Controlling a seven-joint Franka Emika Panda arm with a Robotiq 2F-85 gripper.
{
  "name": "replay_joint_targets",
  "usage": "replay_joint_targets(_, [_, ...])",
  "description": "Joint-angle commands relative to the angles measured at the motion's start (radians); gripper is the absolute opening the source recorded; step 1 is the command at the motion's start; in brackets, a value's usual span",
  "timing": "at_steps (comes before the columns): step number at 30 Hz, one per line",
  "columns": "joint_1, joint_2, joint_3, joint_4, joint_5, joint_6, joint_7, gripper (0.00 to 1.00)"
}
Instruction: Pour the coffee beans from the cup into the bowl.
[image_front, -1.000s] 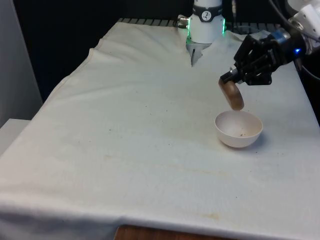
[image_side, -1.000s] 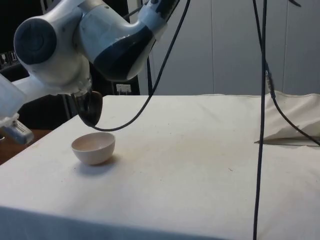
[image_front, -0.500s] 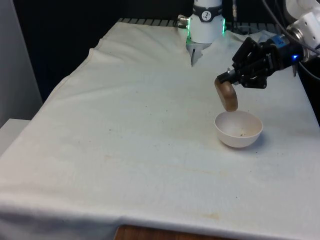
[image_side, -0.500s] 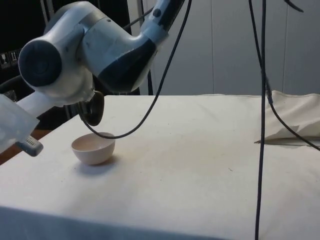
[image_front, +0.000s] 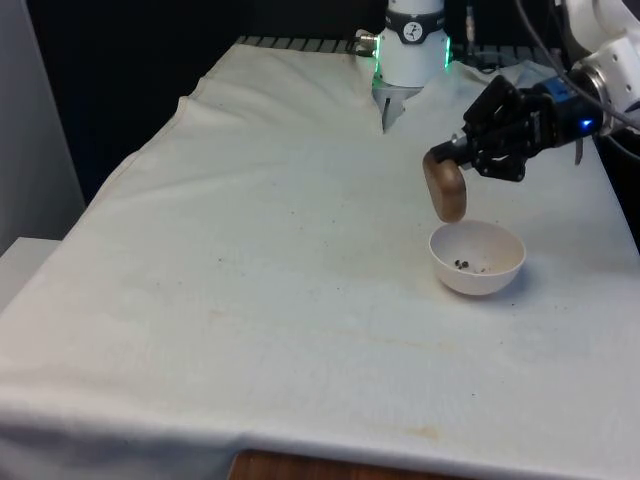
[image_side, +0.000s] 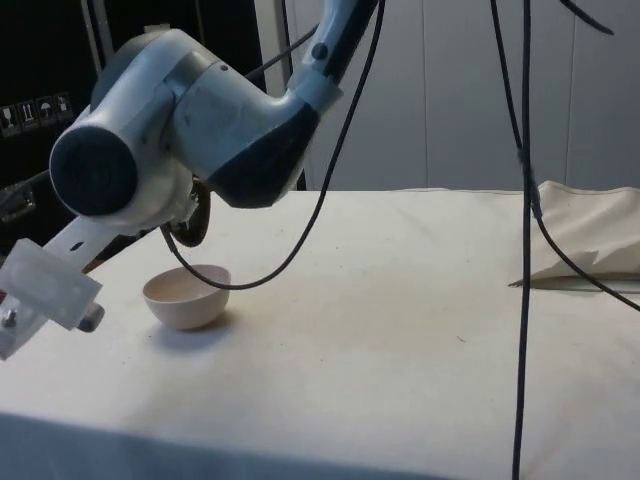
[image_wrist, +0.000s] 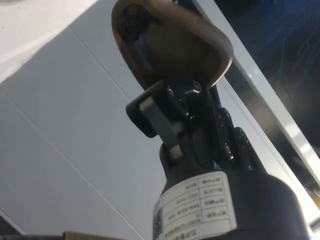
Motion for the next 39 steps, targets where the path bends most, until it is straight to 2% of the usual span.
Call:
replay_joint_targets(1, [0.009,0.009,-0.002,0.009,-0.006,-0.019,0.0,0.0])
replay_joint_targets(3, [0.012,0.015,0.005,0.013,-0.017,-0.036,0.002,0.0])
replay_joint_targets(4, [0.001,0.008,0.01,0.003,-0.017,-0.023,0.004,0.0])
replay_joint_targets(5, [0.013,0.019,0.009,0.015,-0.024,-0.045,0.003,0.0])
replay_joint_targets(11, [0.016,0.048,0.038,0.031,-0.073,-0.112,0.008,0.0])
replay_joint_targets(12, [0.006,0.043,0.045,0.022,-0.074,-0.102,0.01,0.0])
replay_joint_targets(13, [0.017,0.052,0.042,0.033,-0.08,-0.121,0.008,0.0])
replay_joint_targets(20, [0.023,0.087,0.073,0.052,-0.134,-0.195,0.008,0.0])
replay_joint_targets(21, [0.014,0.082,0.08,0.043,-0.138,-0.19,0.011,0.0])
replay_joint_targets(22, [0.024,0.09,0.077,0.054,-0.14,-0.204,0.009,0.0])
replay_joint_targets(27, [0.028,0.109,0.101,0.06,-0.169,-0.247,0.019,0.0])
replay_joint_targets(28, [0.028,0.111,0.103,0.06,-0.172,-0.252,0.021,0.0])
replay_joint_targets(29, [0.02,0.104,0.106,0.05,-0.171,-0.242,0.022,0.0])
replay_joint_targets(30, [0.03,0.114,0.106,0.061,-0.176,-0.259,0.023,0.0])
replay_joint_targets(38, [0.039,0.141,0.13,0.068,-0.222,-0.315,0.034,0.0])
replay_joint_targets(39, [0.029,0.133,0.136,0.055,-0.223,-0.304,0.036,0.0])
